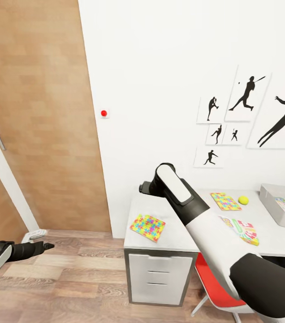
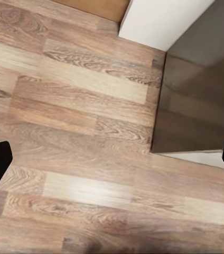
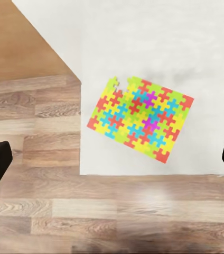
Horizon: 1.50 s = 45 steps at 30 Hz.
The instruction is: Put all the toys in the child's room - the three board games (two on the bed and one on the table), the two jigsaw puzzles on the table, and the tennis ball on the table - inside the toy box on the table in the child's room.
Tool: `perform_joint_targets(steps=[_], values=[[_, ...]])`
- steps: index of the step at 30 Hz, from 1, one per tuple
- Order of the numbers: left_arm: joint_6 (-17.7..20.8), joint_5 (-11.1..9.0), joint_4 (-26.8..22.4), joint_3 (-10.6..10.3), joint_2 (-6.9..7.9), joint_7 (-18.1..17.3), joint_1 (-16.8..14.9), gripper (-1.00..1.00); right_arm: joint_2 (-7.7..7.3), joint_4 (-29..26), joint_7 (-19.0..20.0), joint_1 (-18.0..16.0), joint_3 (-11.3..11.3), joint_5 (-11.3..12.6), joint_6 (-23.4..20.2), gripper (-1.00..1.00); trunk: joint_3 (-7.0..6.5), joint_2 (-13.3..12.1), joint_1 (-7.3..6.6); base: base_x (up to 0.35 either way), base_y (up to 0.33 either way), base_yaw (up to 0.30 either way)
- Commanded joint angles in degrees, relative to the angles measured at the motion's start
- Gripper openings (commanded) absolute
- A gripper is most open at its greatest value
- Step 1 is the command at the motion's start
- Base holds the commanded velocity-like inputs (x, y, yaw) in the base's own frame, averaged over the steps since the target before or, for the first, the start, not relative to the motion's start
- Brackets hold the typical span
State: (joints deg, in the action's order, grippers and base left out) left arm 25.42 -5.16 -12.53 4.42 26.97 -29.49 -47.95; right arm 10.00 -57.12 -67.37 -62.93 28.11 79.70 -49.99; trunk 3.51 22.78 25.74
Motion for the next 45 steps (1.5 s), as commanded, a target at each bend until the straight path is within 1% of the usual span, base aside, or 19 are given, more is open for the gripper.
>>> perform_joint_targets(steps=[1,7,11,14,18,22,28,34,45], values=[[0.6,-0.4,0.0,0.3,-0.04,-0.1,0.0,1.00,0.00,0.4,-0.6,-0.1,-0.2,0.5,-0.3,1.00,0.14,0.1,0.04,0.000,0.016,0.000],[0.6,-0.4,0.0,0.2,-0.30,-0.5,0.0,1.00,0.00,4.7,-0.7,-0.1,-2.8,0.5,-0.3,1.00,0.14,0.1,0.04,0.000,0.010,0.000],[0.6,-0.4,0.0,0.2,-0.38,-0.5,0.0,1.00,0.00,6.2,-0.7,-0.1,-3.6,0.5,-0.3,1.00,0.14,0.1,0.04,0.004,0.139,0.000],[0.6,-0.4,0.0,0.2,-0.41,-0.6,0.0,1.00,0.00,7.4,-0.8,-0.1,-4.8,0.5,-0.3,1.00,0.14,0.1,0.04,0.019,0.116,0.000],[0.6,-0.4,0.0,0.2,-0.43,-1.1,0.0,1.00,0.00,7.9,-0.8,-0.1,-5.9,0.5,-0.3,1.00,0.14,0.1,0.04,0.008,0.045,0.000],[0.6,-0.4,0.0,0.2,-0.38,-1.6,0.0,1.00,0.00,7.9,-0.8,-0.1,-6.2,0.4,-0.1,1.00,0.14,0.1,0.04,0.035,0.151,0.000],[0.6,-0.4,0.0,0.2,-0.42,-1.8,0.0,1.00,0.00,8.2,-0.8,-0.1,-6.3,0.3,2.3,1.00,0.17,0.1,0.04,0.011,0.257,-0.059],[0.6,-0.4,0.0,0.2,-0.43,-1.9,0.0,1.00,0.00,8.2,-0.8,-0.1,-6.5,0.3,2.7,1.00,0.34,0.1,0.04,0.001,0.194,-0.221],[0.6,-0.4,0.0,0.2,-0.43,-1.8,0.0,1.00,0.00,8.3,-0.8,0.0,-6.5,0.3,2.8,1.00,0.71,0.1,0.04,0.003,0.024,-0.256]])
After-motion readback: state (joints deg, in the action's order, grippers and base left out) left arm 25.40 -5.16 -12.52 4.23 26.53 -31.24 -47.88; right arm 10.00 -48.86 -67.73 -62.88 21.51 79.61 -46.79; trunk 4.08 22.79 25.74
